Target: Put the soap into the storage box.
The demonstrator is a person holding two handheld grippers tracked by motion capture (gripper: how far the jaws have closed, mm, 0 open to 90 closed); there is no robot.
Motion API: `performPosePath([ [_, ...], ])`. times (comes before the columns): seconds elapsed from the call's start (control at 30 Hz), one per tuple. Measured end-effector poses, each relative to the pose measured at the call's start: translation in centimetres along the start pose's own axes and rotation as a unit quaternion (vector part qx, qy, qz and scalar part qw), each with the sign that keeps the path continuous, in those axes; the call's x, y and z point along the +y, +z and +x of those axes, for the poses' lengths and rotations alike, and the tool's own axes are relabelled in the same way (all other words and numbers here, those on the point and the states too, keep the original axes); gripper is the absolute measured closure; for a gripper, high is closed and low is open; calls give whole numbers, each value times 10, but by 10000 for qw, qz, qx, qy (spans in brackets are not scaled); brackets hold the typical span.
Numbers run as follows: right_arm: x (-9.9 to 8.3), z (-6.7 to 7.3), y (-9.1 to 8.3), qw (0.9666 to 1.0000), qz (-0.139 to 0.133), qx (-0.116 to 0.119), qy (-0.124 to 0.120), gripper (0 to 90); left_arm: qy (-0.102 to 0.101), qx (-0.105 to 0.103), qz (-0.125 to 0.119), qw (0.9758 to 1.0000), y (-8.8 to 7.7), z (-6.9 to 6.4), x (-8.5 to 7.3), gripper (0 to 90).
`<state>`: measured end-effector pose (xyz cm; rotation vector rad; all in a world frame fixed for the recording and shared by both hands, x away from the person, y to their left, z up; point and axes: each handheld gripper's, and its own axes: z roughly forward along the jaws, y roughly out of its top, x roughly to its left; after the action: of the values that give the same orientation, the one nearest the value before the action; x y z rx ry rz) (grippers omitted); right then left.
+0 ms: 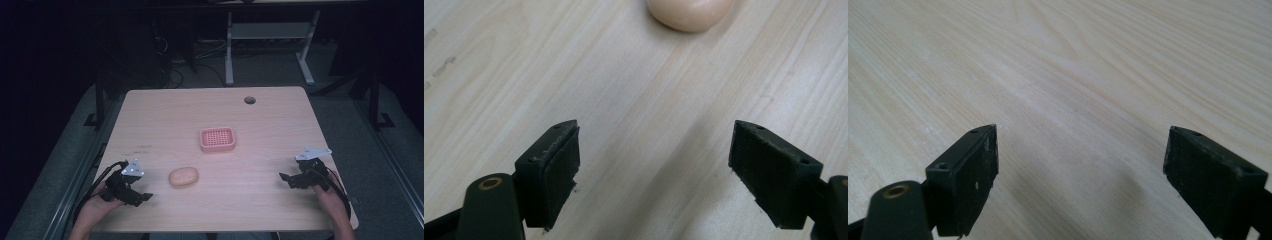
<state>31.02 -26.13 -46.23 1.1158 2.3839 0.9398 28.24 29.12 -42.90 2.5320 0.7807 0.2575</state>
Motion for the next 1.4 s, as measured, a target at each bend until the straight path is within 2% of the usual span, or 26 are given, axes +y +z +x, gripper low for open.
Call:
performPosePath([
  [0.1,-1,0,0,10000,9,16,33,138,-4,-20,-53,10000,-1,0,4,199],
  [0.37,0,0,-3,10000,-42,-6,61,138,299,-82,117,9995,5,-2,26,202],
  [0.43,0,0,-3,10000,-57,-6,61,138,321,-85,121,9994,5,-3,30,203],
  [0.47,0,0,-3,10000,-79,0,43,138,413,-99,134,9990,6,-4,37,204],
  [0.57,0,1,-2,10000,-67,22,35,138,523,-119,185,9984,8,-5,47,203],
  [0.97,-1,-1,-3,9999,-63,97,45,138,770,-242,291,9963,22,-8,79,201],
  [1.2,-1,-1,-3,9999,-80,96,66,138,870,-337,426,9947,31,-10,91,211],
  [1.4,0,-1,-3,9999,-100,102,70,138,854,-397,455,9945,37,-11,95,211],
])
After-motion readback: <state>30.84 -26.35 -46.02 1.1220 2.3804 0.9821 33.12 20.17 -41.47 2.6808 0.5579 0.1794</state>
